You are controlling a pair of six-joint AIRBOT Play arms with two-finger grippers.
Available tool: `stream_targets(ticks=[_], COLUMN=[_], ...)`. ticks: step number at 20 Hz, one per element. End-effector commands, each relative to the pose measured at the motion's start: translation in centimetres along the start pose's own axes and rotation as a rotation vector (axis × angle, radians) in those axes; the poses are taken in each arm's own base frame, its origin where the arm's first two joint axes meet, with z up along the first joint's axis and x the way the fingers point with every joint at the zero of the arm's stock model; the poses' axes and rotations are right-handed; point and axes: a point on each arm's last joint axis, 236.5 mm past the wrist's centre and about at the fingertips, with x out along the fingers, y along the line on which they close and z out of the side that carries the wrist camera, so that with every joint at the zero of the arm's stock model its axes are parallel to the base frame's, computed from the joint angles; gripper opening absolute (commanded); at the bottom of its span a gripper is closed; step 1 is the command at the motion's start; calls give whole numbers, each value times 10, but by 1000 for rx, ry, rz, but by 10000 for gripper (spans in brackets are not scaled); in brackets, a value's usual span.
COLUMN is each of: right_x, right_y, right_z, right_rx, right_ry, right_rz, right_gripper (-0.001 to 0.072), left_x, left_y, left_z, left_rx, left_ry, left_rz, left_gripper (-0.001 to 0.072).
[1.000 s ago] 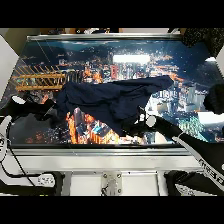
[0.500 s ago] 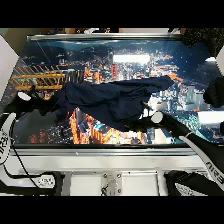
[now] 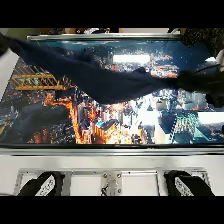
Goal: Fold the clothes and pants, and hang the long-sleeved shirts on hangers.
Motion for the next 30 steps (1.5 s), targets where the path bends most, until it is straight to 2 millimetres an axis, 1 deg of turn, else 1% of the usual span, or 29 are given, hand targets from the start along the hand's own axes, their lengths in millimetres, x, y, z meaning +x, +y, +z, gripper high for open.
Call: stream_targets(ticks=[1,2,3,4,5,6,7,8,9,10,12,13,14,15,16,17,18,20,21,22,24,25,26,27,29,30], right_x=[-122,-149,-172,-194,-210,-223,-232,-237,-240,-241,-240,-236,-230,-220,-207,-192,-172,-123,-94,-60,8,40,69,96,142,158], right_y=[48,64,78,90,99,105,107,105,101,97,90,88,86,81,76,69,60,37,22,5,-29,-44,-56,-65,-75,-78], right_z=[62,73,80,85,88,90,91,90,90,91,94,95,98,100,104,108,114,127,133,141,157,168,176,181,180,178], right_rx=[-144,-177,-203,-226,-242,-254,-261,-260,-263,-259,-239,-234,-217,-198,-187,-175,-159,-121,-98,-81,-56,-63,-50,-25,10,13], right_ry=[-314,-392,-460,-523,-569,-609,-634,-649,-658,-661,-661,-653,-641,-619,-590,-559,-522,-440,-398,-358,-316,-327,-342,-351,-346,-342], right_rz=[-10,6,20,33,43,49,44,30,7,-12,-33,-34,-33,-35,-40,-47,-53,-73,-85,-98,-117,-125,-122,-109,-83,-83], right_gripper=[12,12,12,12,12,12,12,12,12,12,12,12,12,12,12,11,11,12,12,12,12,12,12,12,12,14], left_x=[-136,-169,-197,-223,-247,-263,-274,-277,-275,-267,-234,-214,-189,-164,-134,-104,-68,2,35,67,125,148,172,190,222,237], left_y=[-110,-133,-149,-161,-170,-175,-177,-174,-173,-171,-162,-157,-150,-143,-133,-122,-110,-83,-69,-56,-27,-13,0,8,25,28], left_z=[69,78,86,92,98,102,104,106,106,105,103,102,101,100,97,93,87,72,65,57,42,35,28,20,-2,-19], left_rx=[156,179,195,206,211,211,214,223,225,224,215,208,196,184,171,157,130,87,63,30,-13,-29,-45,-53,-69,-69], left_ry=[-319,-392,-458,-518,-575,-620,-650,-663,-659,-641,-575,-537,-497,-461,-417,-371,-317,-233,-205,-184,-166,-169,-174,-173,-148,-115], left_rz=[-180,-234,-274,-309,-339,-356,-360,-344,-338,-331,-308,-297,-283,-270,-250,-229,-212,-175,-158,-150,-114,-95,-78,-67,-44,-41], left_gripper=[15,15,15,14,15,15,14,14,14,14,15,14,14,15,14,14,14,14,14,15,15,14,14,15,15,15])
